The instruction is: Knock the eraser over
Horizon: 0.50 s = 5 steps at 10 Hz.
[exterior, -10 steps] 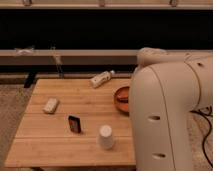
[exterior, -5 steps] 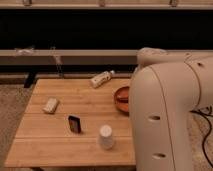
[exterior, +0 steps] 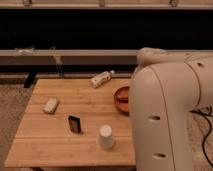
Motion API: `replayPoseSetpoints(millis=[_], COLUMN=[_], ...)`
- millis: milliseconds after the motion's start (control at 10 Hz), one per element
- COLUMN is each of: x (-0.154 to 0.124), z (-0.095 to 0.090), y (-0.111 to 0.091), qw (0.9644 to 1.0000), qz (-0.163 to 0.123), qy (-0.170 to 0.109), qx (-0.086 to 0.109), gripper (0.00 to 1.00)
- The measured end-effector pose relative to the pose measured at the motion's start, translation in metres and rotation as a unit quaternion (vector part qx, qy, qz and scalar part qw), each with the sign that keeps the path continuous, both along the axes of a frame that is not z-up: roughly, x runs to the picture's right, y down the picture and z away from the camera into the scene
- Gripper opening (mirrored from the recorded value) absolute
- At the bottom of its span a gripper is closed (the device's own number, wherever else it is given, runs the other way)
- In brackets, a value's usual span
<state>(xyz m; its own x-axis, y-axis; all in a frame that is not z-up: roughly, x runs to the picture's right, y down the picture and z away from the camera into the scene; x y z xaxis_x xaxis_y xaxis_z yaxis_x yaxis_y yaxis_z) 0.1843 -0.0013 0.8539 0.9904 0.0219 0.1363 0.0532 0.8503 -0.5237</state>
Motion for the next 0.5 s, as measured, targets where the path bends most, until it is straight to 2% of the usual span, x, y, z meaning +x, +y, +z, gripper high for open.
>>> replayPoseSetpoints(millis=[300,400,500], x=[0.0,-0.002,-0.004], z=[0.0,-0.004,-0.015], y=[0.0,0.0,0.001], qw=[1.0,0.9999,0.9996], qz=[0.0,-0.005,-0.013], qy=[0.0,-0.004,-0.009], qx=[0.0,0.009,0.021], gripper=[0.8,0.8,0.8])
